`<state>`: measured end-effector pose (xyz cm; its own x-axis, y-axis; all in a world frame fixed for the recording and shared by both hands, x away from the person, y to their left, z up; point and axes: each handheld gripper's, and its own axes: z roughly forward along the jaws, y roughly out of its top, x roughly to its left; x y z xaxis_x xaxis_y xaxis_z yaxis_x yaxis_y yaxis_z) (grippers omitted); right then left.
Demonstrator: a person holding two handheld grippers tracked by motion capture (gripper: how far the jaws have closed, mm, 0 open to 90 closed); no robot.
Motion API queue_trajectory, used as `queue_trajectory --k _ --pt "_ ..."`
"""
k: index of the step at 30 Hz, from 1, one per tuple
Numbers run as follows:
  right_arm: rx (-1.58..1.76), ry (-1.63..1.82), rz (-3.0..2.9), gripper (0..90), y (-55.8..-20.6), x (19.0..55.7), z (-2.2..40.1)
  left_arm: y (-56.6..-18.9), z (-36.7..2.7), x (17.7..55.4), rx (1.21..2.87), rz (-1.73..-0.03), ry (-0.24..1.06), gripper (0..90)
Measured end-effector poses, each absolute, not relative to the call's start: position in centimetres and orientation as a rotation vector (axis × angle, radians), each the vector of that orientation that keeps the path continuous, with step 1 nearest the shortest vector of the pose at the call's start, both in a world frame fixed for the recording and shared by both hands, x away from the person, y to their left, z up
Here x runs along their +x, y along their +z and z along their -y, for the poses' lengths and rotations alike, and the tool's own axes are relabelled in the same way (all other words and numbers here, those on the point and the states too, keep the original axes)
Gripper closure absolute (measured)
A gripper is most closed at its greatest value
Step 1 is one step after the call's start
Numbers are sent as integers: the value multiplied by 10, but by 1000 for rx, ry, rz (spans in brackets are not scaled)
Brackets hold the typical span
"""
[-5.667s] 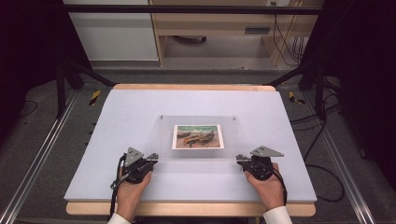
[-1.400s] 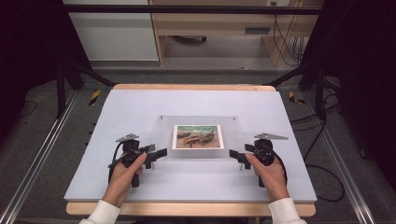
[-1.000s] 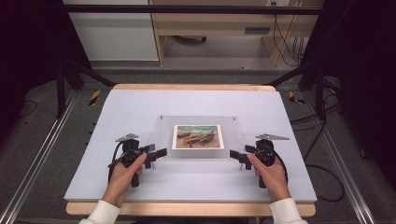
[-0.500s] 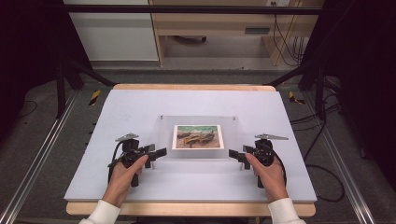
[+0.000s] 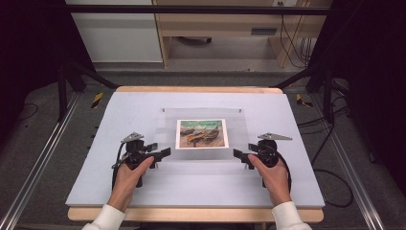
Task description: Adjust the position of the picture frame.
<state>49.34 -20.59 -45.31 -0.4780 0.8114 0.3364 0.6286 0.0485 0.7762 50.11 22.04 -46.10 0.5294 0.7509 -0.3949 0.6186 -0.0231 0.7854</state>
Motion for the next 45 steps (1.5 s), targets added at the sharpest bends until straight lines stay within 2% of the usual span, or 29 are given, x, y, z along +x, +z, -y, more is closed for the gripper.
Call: queue_trajectory --k 11,26,45 --pt "1415 1372 -2117 232 -450 478 206 -457 -218 486 1741 -1116 236 246" --pt "1328 1294 -2081 357 -443 450 205 -451 -221 462 1759 -1088 317 333" --pt "1296 1254 -2075 370 -442 441 203 -449 -220 456 1778 -1083 342 356"
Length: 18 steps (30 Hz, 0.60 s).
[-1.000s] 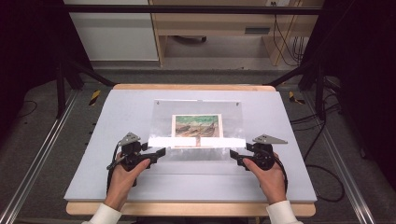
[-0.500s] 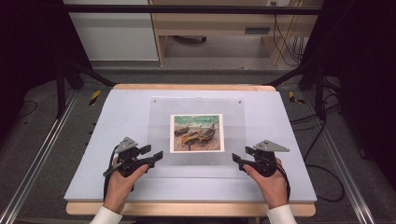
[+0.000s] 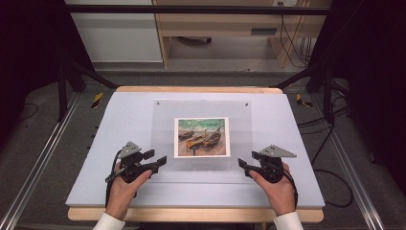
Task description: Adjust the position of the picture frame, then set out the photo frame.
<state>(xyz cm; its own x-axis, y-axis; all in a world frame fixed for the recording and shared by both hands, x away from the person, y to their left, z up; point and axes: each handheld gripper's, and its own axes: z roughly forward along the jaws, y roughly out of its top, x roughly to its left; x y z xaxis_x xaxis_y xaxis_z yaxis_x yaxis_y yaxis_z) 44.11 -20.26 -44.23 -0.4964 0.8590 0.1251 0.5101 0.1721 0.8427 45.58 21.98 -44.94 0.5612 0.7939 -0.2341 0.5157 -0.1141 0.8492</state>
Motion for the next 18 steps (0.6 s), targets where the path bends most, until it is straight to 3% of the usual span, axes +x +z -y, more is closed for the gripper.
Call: queue_trajectory --k 18 --pt "1276 1229 -2052 459 -442 426 204 -447 -221 445 1796 -1079 366 418"
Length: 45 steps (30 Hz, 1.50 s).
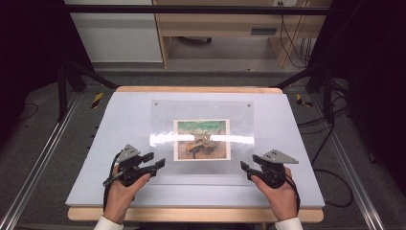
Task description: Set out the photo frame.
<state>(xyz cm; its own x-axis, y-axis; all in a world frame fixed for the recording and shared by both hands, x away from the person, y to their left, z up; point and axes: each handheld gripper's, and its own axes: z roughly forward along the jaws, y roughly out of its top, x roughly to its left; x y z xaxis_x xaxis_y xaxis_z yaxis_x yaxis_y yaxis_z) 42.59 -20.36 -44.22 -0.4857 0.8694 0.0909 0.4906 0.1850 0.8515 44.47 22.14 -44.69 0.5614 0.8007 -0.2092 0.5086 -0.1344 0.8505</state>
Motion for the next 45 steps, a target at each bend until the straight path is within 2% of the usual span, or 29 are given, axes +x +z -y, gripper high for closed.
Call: queue_trajectory --k 19,45 --pt "1266 1210 -2037 574 -443 411 207 -447 -226 432 1790 -1076 371 501" --pt "1258 1198 -2045 636 -444 403 209 -447 -227 426 1789 -1082 372 540"
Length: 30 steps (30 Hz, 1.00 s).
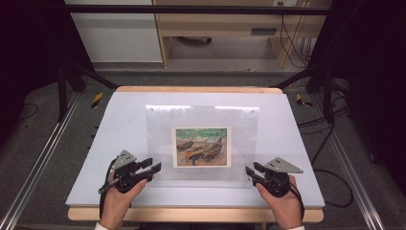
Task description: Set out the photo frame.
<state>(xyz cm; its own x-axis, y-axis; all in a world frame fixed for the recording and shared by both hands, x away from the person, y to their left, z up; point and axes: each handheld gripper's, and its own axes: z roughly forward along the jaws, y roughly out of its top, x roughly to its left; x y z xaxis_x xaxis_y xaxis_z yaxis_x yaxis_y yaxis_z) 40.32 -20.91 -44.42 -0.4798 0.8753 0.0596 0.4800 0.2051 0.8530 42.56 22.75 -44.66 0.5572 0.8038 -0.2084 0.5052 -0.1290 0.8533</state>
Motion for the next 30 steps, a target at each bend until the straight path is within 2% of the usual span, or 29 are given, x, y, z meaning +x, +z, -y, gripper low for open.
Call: queue_trajectory --k 30 --pt "1271 1174 -2036 693 -446 393 208 -447 -226 414 1813 -1095 397 565"
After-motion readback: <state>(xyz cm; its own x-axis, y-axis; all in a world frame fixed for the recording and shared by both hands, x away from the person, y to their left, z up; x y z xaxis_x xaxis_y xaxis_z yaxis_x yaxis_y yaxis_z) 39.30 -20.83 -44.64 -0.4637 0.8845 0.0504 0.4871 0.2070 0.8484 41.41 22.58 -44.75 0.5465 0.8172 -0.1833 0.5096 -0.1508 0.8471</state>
